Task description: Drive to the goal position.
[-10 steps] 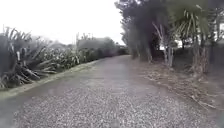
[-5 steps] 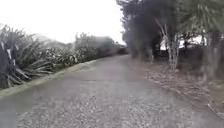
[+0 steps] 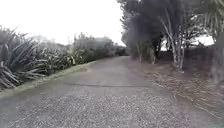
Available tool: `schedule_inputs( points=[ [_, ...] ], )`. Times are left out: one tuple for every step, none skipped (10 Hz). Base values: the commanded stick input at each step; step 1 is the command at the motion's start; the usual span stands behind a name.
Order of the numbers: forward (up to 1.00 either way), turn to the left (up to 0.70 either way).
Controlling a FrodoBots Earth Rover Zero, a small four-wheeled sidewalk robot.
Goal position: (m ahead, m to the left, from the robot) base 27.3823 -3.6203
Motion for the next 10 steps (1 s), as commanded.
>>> schedule_inputs(
  points=[
    [0.85,0.04],
    [0.85,0.01],
    [0.85,-0.11],
    [0.85,-0.33],
    [0.85,-0.16],
    [0.85,0.0],
    [0.85,0.0],
    [0.85,0.0],
    [0.85,0.0],
    [0.85,0.0]
  ],
)
